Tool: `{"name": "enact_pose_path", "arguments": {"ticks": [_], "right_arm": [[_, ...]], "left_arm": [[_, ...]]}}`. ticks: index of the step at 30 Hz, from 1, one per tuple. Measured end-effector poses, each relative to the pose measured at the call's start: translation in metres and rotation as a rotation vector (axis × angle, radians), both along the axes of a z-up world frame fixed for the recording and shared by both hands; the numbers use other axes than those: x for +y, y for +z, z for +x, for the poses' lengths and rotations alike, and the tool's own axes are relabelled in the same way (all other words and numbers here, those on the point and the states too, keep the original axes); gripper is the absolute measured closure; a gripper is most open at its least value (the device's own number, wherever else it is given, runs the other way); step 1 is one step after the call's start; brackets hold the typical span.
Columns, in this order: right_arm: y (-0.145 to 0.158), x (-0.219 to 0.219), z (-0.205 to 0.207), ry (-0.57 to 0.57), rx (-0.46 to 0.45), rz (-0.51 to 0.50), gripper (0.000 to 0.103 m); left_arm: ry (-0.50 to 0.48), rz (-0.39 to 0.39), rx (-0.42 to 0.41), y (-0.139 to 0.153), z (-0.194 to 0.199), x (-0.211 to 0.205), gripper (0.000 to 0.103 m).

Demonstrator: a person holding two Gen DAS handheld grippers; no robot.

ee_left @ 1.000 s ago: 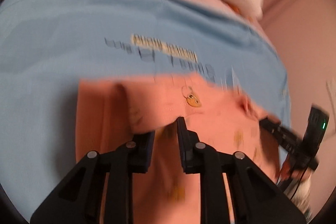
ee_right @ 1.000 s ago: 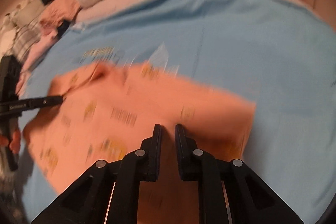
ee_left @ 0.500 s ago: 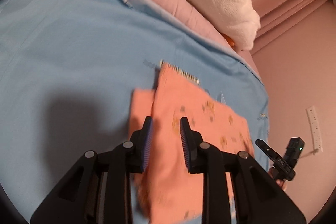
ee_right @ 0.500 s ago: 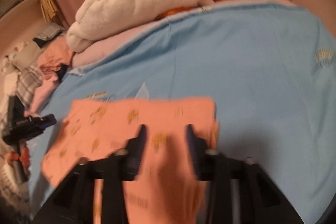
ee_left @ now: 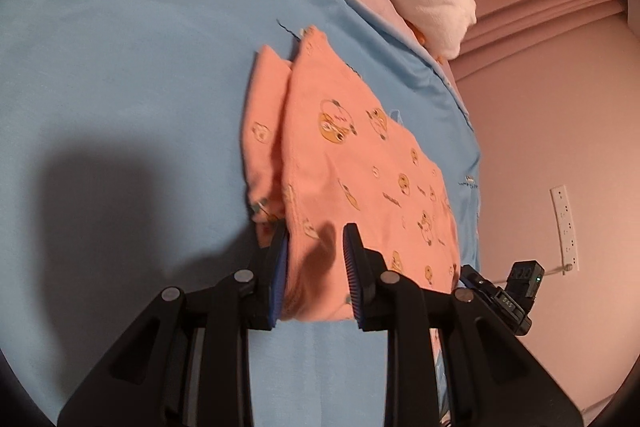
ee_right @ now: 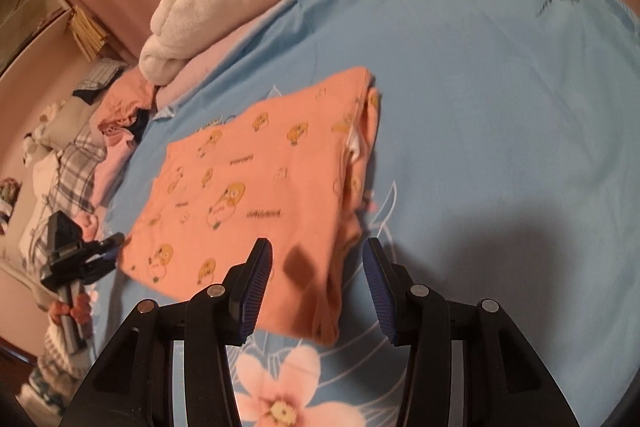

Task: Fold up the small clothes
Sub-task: 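Open both grippers and release the folded peach shirt onto the sheet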

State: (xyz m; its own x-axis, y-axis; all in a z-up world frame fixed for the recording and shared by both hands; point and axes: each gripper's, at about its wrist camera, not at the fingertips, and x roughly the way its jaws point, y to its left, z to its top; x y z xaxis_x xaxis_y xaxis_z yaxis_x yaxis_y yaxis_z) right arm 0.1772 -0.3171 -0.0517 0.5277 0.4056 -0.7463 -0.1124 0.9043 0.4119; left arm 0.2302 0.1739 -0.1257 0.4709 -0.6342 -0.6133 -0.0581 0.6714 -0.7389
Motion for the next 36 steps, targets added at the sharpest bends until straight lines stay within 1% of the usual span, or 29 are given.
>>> {"name": "enact_pose_path", "arguments": {"ticks": [3,6,7,10,12,14,17,18,19,20,22,23,25,27,28,30,31,33,36], "right_arm": [[-0.005,-0.001,-0.007,-0.008,0.02,0.008,0.055],[-0.009,0.002,-0.015,0.013,0.031,0.02,0.055],[-0.009,0.005,-0.016,0.024,0.027,0.014,0.055],[-0.003,0.013,-0.022,0.062,-0.027,0.006,0.057],[0.0,0.018,-0.021,0.075,-0.048,0.005,0.057],[-0.003,0.021,-0.013,0.073,-0.033,-0.016,0.057],[-0.009,0.024,-0.001,0.069,-0.009,-0.011,0.057],[-0.011,0.025,0.002,0.07,-0.005,-0.008,0.061],[-0.011,0.025,0.003,0.071,-0.002,-0.009,0.073],[-0.012,0.027,0.004,0.077,0.003,-0.014,0.083],[-0.013,0.026,0.003,0.08,0.01,-0.023,0.091],[-0.014,0.024,0.002,0.079,0.014,-0.011,0.092],[-0.013,0.018,-0.002,0.073,0.01,0.018,0.096],[-0.01,0.01,-0.008,0.066,-0.001,0.071,0.096],[-0.008,0.007,-0.011,0.064,-0.007,0.086,0.096],[-0.006,0.005,-0.014,0.062,-0.011,0.067,0.096],[-0.007,0.005,-0.014,0.063,-0.001,0.06,0.096],[-0.009,0.006,-0.012,0.066,0.009,0.052,0.096],[-0.005,0.011,-0.016,0.095,-0.01,0.05,0.096]], "left_arm": [[-0.012,-0.017,-0.013,0.003,-0.003,-0.004,0.08],[-0.04,-0.008,-0.038,0.009,-0.006,-0.009,0.08],[-0.048,-0.004,-0.046,0.011,-0.007,-0.011,0.08],[-0.073,-0.003,-0.055,0.013,-0.005,-0.017,0.08],[-0.089,-0.004,-0.044,0.01,0.0,-0.021,0.08],[-0.099,0.002,-0.02,0.005,0.007,-0.026,0.08],[-0.107,0.028,0.009,-0.003,0.014,-0.031,0.08],[-0.103,0.038,0.015,-0.006,0.014,-0.032,0.089],[-0.103,0.039,0.016,-0.008,0.012,-0.032,0.1],[-0.101,0.037,0.016,-0.01,0.01,-0.031,0.1],[-0.081,-0.001,0.006,-0.013,0.004,-0.023,0.1],[-0.071,-0.022,0.001,-0.014,0.001,-0.019,0.101],[-0.061,-0.087,-0.01,-0.016,-0.005,-0.011,0.103],[-0.064,-0.116,-0.016,-0.017,-0.012,-0.008,0.103],[-0.064,-0.114,-0.012,-0.017,-0.012,-0.007,0.103],[-0.049,-0.085,0.003,-0.02,-0.013,-0.003,0.103],[-0.067,-0.102,-0.023,-0.021,-0.012,-0.001,0.103],[-0.061,-0.127,-0.03,-0.019,-0.014,0.002,0.103],[-0.087,-0.153,-0.066,-0.013,-0.018,0.005,0.103]]}}
